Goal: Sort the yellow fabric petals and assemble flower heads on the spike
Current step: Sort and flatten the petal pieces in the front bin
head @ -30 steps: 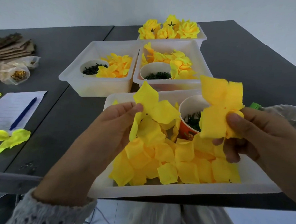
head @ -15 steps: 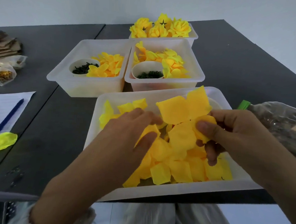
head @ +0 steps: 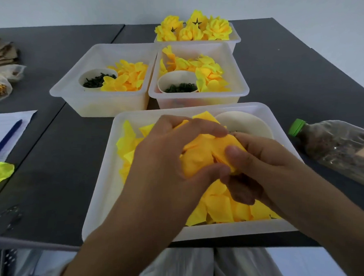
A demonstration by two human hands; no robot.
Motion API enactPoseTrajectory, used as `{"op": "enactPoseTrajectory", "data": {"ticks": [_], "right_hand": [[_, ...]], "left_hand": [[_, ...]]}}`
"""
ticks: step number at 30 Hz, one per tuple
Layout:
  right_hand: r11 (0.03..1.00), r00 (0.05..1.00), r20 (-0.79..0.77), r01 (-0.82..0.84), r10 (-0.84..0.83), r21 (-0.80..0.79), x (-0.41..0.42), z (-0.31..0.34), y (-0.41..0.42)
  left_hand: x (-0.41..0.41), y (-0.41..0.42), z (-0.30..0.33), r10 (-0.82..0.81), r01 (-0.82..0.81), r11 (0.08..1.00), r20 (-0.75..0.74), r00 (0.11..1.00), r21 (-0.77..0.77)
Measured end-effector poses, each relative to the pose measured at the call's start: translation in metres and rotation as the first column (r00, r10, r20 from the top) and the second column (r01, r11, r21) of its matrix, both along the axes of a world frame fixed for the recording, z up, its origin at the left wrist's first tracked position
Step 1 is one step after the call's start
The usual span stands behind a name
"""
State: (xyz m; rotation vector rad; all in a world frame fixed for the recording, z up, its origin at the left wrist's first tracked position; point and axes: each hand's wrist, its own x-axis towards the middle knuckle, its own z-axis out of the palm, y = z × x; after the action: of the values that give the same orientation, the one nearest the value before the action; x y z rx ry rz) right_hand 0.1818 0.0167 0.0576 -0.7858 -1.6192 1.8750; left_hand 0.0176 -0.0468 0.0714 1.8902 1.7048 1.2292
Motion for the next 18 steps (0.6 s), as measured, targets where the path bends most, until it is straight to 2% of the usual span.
{"op": "enactPoseTrajectory", "data": {"ticks": [2,4,9,14,18], "right_hand": [[0.985,0.985,-0.058,-0.164,0.16,-0.062,0.007,0.008,0.002],[0.975,0.976,-0.059,-0.212,0.209,-0.063,0.012,0.013,0.004],[0.981,0.981,0.016,-0.194,0.194,0.009,0.015,0.017,0.007],[0.995,0.995,0.017,-0.099,0.099,0.001,0.014,0.011,0.009],[0.993,0.991,0.059,-0.12,0.12,-0.005,0.016,0.008,0.007]], "left_hand": [[-0.009,0.001,0.002,-0.003,0.005,1.0,0.073,0.997,-0.016],[-0.015,0.002,0.005,-0.018,0.022,0.999,0.11,0.994,-0.044],[-0.016,-0.001,0.008,-0.039,0.038,0.999,0.055,0.998,0.004],[-0.016,-0.001,0.011,-0.046,0.047,0.998,-0.028,0.999,0.044],[-0.014,-0.003,0.011,-0.061,0.062,0.998,-0.052,0.997,0.029]]}}
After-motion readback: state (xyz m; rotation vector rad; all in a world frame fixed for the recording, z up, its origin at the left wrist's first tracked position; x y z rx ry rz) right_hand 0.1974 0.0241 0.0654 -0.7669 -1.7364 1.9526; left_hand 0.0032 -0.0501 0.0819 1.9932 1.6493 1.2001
